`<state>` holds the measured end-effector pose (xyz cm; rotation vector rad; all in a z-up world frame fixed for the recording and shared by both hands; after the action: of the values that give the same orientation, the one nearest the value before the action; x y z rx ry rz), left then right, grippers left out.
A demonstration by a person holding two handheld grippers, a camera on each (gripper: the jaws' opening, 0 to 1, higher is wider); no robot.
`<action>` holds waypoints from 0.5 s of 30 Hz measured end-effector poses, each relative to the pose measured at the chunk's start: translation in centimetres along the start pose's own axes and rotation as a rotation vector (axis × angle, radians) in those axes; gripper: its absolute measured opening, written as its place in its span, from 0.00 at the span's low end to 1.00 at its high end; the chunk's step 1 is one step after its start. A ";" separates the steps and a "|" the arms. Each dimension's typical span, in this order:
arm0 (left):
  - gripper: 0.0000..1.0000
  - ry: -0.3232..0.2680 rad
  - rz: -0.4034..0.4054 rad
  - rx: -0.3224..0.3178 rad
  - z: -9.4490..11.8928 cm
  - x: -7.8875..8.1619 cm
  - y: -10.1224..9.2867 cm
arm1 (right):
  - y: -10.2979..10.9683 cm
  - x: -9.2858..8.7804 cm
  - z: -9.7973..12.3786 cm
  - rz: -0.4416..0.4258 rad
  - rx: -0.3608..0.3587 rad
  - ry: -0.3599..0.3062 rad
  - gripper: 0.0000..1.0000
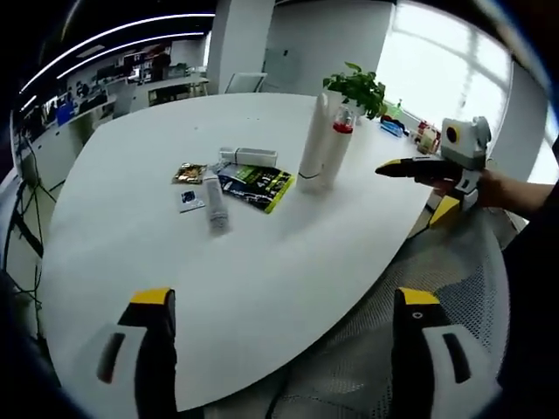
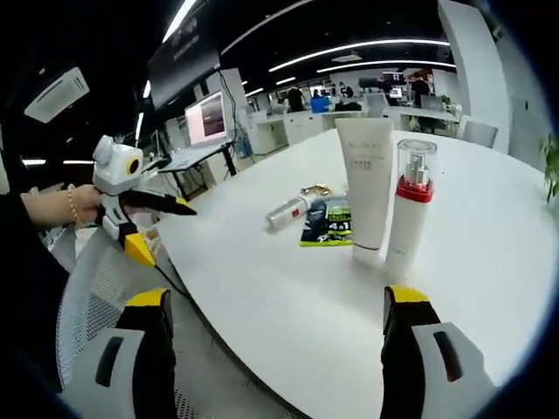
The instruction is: Arrange the skincare products in the storage area until every visible bottle or jar stands upright without overlapping.
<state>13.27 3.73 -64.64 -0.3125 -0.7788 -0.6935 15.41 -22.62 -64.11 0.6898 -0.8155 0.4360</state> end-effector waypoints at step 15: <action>0.99 0.018 0.010 0.005 -1.2 0.9 0.7 | -0.2 -0.2 0.1 -0.019 -0.003 0.004 0.96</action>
<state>14.82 3.24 -64.85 -0.3052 -0.7609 -0.6839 15.34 -22.82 -64.28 0.6928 -0.8051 0.4184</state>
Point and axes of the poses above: the point that each gripper's makers call its tool centre point, and the gripper's own axes: z roughly backward along the fingers, y roughly to its left, x roughly out of its top, the point moved 6 cm from there along z, roughly backward along the fingers, and after that the axes turned 13 degrees about -z, right-handed, at the moved point
